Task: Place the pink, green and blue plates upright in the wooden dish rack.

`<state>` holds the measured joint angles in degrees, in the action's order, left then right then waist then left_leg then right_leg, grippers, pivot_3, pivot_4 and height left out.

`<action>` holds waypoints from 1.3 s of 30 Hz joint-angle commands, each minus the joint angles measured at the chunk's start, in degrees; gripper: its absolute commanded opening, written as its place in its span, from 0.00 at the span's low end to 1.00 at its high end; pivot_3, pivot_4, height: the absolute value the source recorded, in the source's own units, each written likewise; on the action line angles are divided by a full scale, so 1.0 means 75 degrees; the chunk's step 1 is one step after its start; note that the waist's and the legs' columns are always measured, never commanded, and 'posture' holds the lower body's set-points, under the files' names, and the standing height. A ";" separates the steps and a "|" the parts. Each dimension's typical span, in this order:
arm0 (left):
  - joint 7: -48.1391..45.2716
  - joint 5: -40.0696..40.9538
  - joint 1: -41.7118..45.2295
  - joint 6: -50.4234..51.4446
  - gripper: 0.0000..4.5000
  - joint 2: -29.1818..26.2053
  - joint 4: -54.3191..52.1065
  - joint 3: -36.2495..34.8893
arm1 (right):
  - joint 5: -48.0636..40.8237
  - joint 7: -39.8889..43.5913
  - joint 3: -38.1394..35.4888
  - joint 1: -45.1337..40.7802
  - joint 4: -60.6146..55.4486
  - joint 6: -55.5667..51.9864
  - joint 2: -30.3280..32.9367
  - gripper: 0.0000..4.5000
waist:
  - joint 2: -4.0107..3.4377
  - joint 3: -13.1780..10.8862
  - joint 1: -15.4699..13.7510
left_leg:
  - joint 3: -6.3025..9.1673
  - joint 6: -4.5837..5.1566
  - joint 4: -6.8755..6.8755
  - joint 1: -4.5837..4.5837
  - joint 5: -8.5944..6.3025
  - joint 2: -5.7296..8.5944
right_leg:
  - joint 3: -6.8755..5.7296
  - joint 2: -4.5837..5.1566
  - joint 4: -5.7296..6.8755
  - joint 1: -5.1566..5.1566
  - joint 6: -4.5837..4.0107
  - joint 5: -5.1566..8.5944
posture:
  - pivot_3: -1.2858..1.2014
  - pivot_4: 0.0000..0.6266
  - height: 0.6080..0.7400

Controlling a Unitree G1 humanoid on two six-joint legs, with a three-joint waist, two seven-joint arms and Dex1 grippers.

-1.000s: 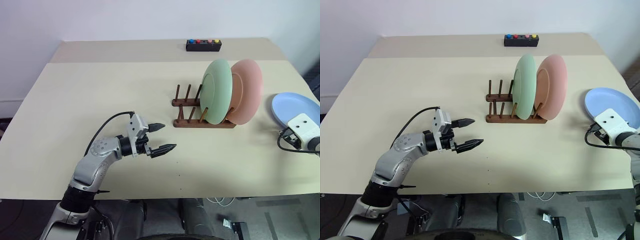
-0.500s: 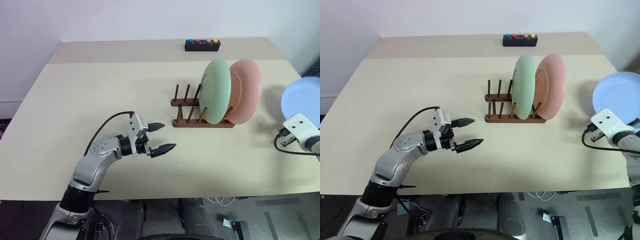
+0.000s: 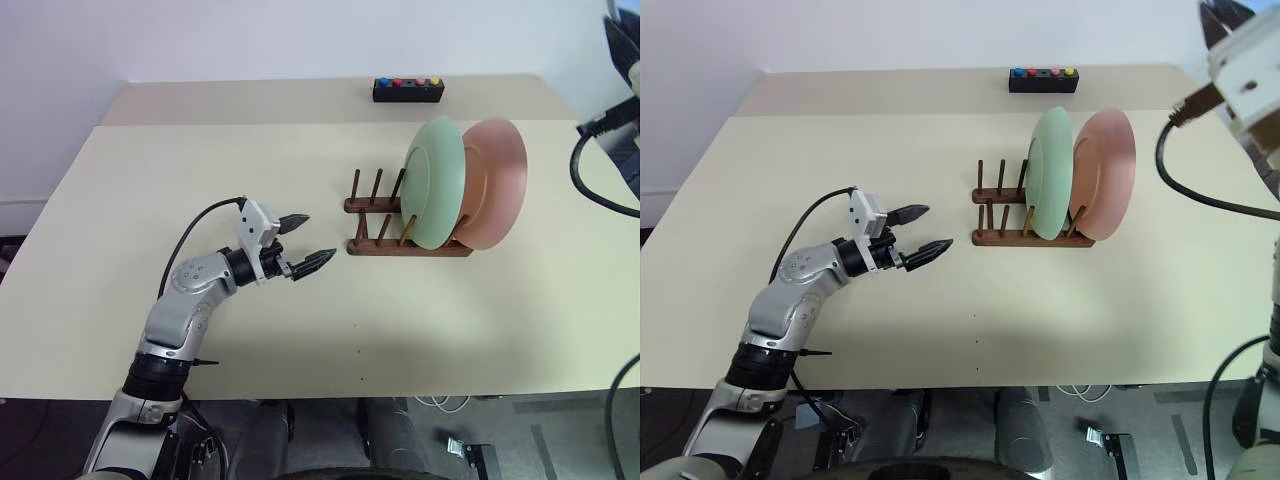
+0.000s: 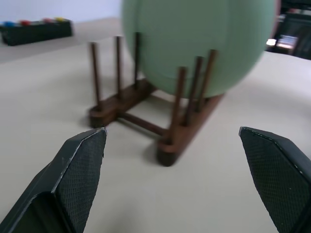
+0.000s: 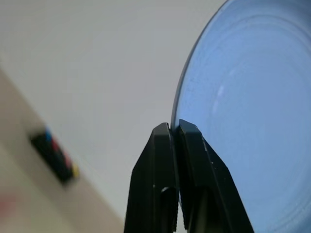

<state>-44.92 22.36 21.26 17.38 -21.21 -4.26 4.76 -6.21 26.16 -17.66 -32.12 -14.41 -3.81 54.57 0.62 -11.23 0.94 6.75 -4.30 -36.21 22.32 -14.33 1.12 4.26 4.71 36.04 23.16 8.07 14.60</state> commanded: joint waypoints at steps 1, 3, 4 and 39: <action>0.0023 -0.0053 0.0186 -0.0348 1.00 -0.0108 0.0078 -0.0357 | -0.1636 0.0432 0.0466 -0.0702 -0.1308 -0.0867 -0.0573 0.01 | -0.0001 -0.0001 0.0010 | 0.0000 0.0000 -0.0001 0.0000 0.0000 0.0000 | 0.0001 0.0000 0.0001 0.0000 0.0000 0.0000 | 0.52 0.24 1.00; -0.0019 -0.0062 0.0204 -0.0396 1.00 -0.0140 0.0157 -0.0410 | -0.2186 0.0529 0.0584 -0.0890 -0.1656 -0.1354 -0.0842 0.01 | -0.0001 -0.0001 0.0027 | 0.0001 0.0000 0.0000 0.0000 0.0000 -0.0002 | 0.0000 -0.0001 0.0006 0.0004 -0.0001 0.0000 | 0.52 0.24 1.00; -0.0102 -0.0015 0.0178 -0.0372 1.00 -0.0199 0.0161 -0.0443 | -0.2719 0.0515 0.0659 -0.0910 -0.1886 -0.1735 -0.1092 0.01 | -0.0001 -0.0001 0.0020 | 0.0002 0.0000 0.0001 0.0000 0.0000 -0.0002 | 0.0000 -0.0001 0.0008 0.0007 -0.0001 0.0000 | 0.52 0.24 1.00; -0.0419 0.0022 -0.0409 0.0161 1.00 -0.0555 -0.0528 -0.0345 | -0.8363 -0.1212 0.0832 0.0850 -0.1483 -0.5249 -0.3809 0.01 | 0.0000 0.0000 0.0021 | 0.0007 0.0001 0.0005 0.0006 0.0000 -0.0002 | -0.0006 -0.0003 0.0011 0.0018 -0.0003 -0.0001 | 0.52 0.24 1.00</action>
<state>-47.95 21.99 18.19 18.68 -24.96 -5.92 2.67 -67.29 17.16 -9.83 -25.51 -24.77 -43.72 26.37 0.62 -11.24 1.10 6.80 -4.29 -36.17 22.37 -14.34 1.10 4.21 4.69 36.13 23.30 8.05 14.59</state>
